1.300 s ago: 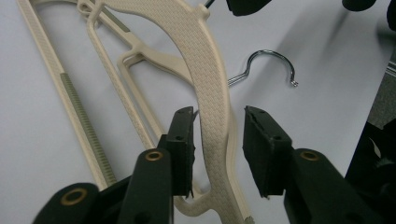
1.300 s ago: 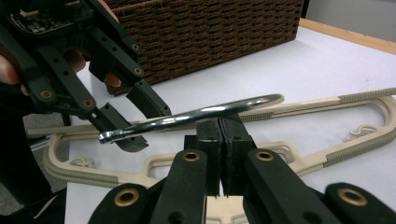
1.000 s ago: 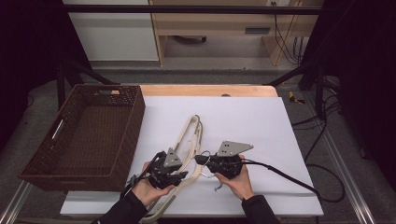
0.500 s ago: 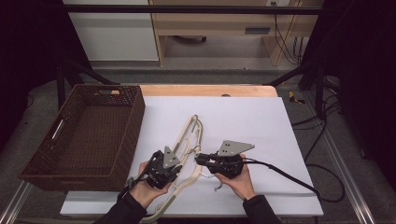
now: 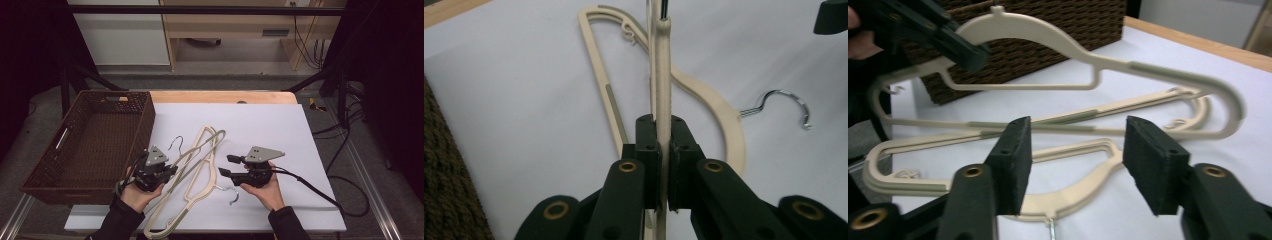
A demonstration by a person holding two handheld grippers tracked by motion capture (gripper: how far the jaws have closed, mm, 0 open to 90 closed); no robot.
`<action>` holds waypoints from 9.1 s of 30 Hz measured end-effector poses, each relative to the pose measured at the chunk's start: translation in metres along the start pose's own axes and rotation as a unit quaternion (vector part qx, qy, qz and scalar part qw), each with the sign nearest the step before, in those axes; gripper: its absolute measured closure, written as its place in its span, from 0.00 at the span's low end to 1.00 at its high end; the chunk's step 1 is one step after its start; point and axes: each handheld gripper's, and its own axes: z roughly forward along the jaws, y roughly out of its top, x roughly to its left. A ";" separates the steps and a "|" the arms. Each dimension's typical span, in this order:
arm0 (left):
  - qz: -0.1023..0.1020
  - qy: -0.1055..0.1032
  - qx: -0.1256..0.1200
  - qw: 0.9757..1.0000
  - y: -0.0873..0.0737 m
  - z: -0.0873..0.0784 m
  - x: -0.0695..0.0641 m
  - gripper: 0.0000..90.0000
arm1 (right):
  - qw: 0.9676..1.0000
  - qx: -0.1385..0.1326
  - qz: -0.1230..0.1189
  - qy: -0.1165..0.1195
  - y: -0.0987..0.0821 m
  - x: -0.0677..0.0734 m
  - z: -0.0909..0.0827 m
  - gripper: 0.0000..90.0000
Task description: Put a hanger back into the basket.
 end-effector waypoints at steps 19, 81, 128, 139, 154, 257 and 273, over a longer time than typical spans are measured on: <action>0.027 -0.050 -0.099 0.993 0.016 -0.077 0.016 0.96 | 0.997 -0.034 0.037 -0.065 -0.002 -0.026 -0.056 0.20; -0.003 0.036 -0.091 0.995 0.008 -0.154 0.205 0.96 | 0.993 -0.039 0.044 -0.106 -0.008 -0.033 -0.072 0.12; -0.140 0.140 0.035 0.980 -0.065 -0.108 0.241 0.78 | 0.993 -0.033 0.044 -0.101 -0.009 -0.032 -0.070 0.12; -0.109 0.122 -0.059 0.985 -0.049 -0.130 0.192 0.58 | 0.993 -0.038 0.045 -0.101 -0.008 -0.031 -0.070 0.12; -0.038 0.028 -0.152 0.987 -0.023 -0.093 0.100 0.26 | 0.992 -0.042 0.045 -0.109 -0.008 -0.030 -0.071 0.09; 0.089 -0.128 0.022 0.988 -0.025 0.055 -0.035 0.36 | 0.984 0.175 -0.012 0.038 -0.023 0.016 0.039 0.99; 0.120 -0.123 0.096 0.981 -0.018 0.089 -0.048 0.62 | 0.985 0.166 -0.010 0.043 -0.016 0.018 0.032 0.99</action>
